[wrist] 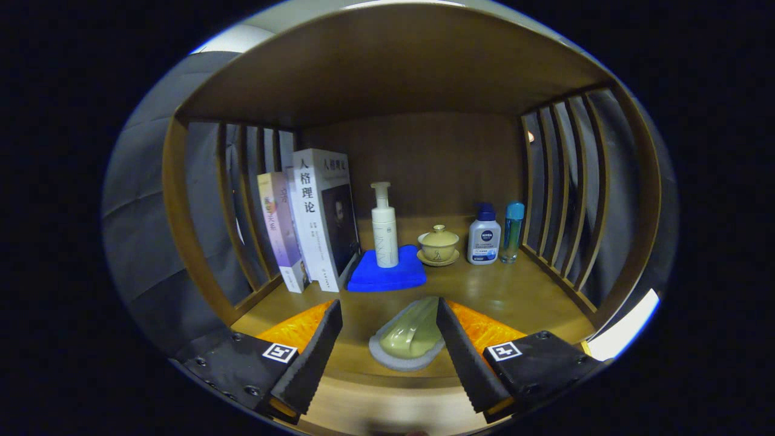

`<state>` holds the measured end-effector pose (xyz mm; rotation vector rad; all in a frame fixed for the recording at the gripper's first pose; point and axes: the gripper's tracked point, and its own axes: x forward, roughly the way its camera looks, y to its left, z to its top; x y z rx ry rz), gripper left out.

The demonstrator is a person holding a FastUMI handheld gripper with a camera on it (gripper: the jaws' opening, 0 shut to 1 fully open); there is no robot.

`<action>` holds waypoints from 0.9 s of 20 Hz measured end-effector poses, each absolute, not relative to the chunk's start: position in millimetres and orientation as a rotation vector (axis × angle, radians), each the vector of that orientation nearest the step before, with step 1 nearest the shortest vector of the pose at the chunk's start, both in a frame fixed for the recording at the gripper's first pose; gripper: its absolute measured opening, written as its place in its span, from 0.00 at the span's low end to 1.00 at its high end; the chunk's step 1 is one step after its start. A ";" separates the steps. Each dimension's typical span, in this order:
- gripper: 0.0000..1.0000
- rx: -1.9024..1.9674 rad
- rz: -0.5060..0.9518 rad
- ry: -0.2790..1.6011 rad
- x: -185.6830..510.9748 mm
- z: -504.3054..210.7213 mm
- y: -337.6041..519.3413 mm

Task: Pull open the drawer, take out the items inside it, and place them on the countertop above the cabinet.

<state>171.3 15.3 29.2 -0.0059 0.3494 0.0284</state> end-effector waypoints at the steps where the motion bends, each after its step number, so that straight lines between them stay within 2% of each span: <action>1: 0.98 -0.008 0.028 0.336 162.4 32.4 16.5; 6: 0.98 -0.008 0.002 0.241 116.2 46.3 15.5; 18: 0.98 -0.053 0.034 0.143 20.5 25.8 32.7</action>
